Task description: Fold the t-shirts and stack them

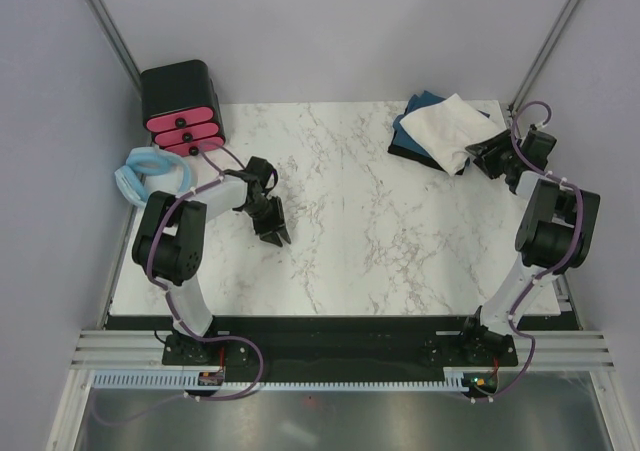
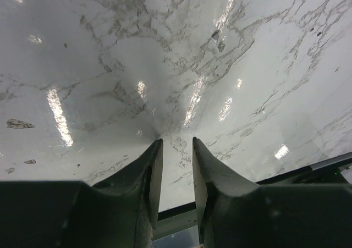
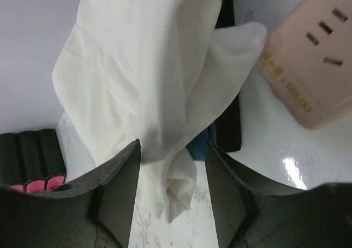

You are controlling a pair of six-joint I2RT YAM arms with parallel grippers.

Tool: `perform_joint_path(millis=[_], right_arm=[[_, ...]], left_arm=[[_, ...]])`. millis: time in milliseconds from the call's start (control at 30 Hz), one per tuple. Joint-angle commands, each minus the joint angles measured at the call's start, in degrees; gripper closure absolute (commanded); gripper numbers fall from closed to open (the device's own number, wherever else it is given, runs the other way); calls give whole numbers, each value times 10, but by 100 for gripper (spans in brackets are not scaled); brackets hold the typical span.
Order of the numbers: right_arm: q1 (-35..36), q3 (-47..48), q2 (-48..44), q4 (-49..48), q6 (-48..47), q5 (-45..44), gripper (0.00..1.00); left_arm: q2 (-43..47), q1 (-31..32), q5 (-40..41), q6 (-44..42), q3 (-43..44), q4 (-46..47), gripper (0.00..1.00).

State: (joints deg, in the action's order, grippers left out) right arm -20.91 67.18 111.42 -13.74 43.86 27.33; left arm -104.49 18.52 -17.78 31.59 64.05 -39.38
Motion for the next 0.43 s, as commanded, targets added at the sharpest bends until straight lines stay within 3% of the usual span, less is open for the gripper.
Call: perform_joint_path(millis=[0, 200, 400], right_arm=[[35, -13, -106, 85, -68, 12, 42], [111, -60, -251, 174, -103, -8, 41], [122, -93, -285, 202, -99, -13, 41]], left_arm=[[17, 3, 24, 5, 27, -8, 64], [31, 5, 33, 13, 41, -11, 64], [56, 5, 44, 7, 40, -12, 64]])
